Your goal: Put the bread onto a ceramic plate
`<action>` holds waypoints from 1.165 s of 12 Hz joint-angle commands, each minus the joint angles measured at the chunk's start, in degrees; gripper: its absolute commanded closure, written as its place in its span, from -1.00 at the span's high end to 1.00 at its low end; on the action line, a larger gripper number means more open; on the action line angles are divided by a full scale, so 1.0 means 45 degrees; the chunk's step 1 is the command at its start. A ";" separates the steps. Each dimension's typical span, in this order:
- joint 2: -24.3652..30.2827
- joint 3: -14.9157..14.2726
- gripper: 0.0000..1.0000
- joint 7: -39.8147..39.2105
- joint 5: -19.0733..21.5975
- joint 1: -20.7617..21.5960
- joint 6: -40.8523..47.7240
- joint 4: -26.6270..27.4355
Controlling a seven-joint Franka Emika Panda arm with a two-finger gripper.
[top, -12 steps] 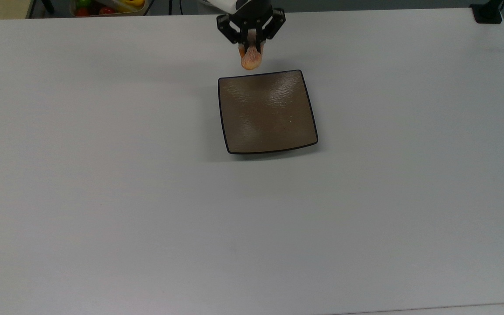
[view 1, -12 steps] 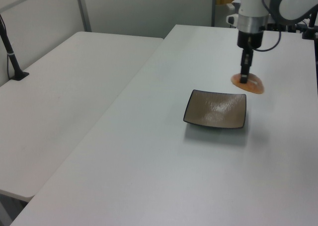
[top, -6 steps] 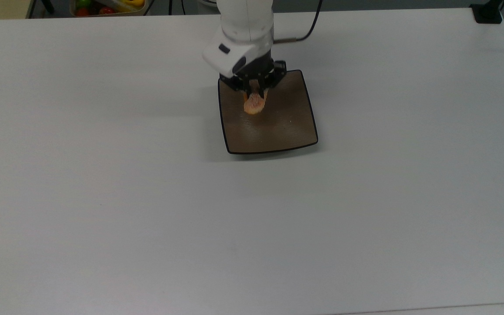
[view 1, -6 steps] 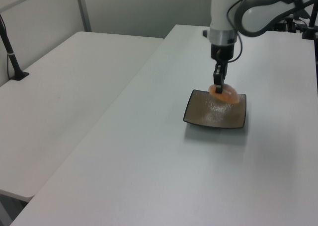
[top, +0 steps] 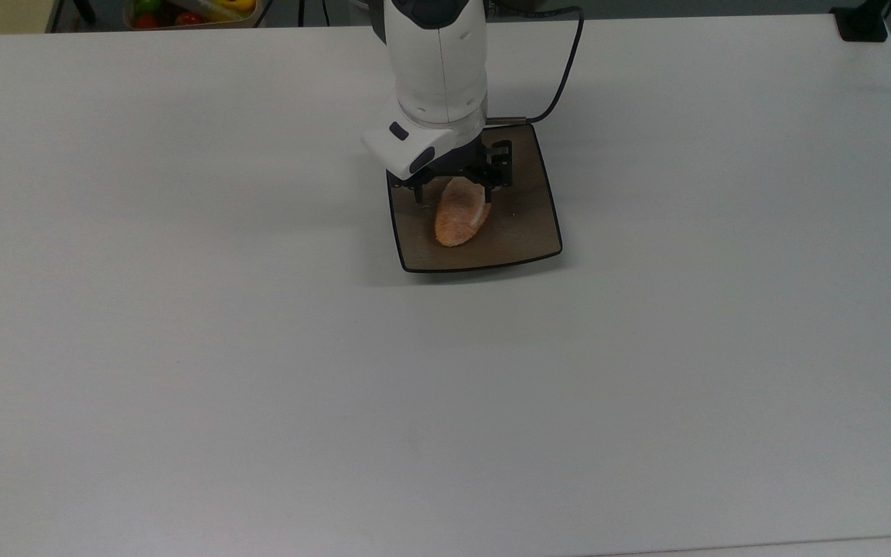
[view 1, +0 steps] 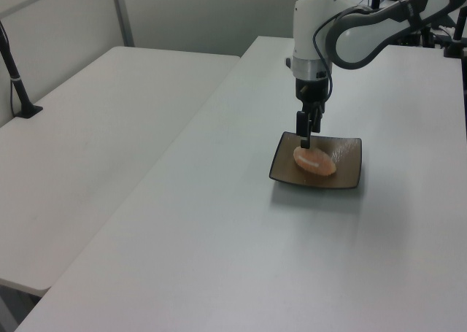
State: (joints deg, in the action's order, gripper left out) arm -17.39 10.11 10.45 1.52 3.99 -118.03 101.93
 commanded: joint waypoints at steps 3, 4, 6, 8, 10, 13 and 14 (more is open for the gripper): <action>0.0249 0.0020 1.00 0.0317 -0.0202 -0.0046 0.0232 -0.0248; 0.0541 0.0020 1.00 0.0296 -0.0221 -0.0144 0.0542 -0.0248; 0.1418 0.0020 1.00 0.0005 -0.0494 -0.0338 0.1127 -0.0229; 0.2355 -0.0058 1.00 -0.0307 -0.0514 -0.0437 0.2492 -0.0248; 0.3487 -0.0388 1.00 -0.1106 -0.0514 -0.0457 0.3626 -0.0209; 0.4700 -0.1384 1.00 -0.1110 -0.0533 -0.0281 0.4118 -0.0209; 0.4839 -0.1657 1.00 -0.1110 -0.0669 -0.0223 0.4429 -0.0248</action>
State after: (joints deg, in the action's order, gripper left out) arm 1.04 5.56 6.64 -0.39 1.78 -100.57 99.74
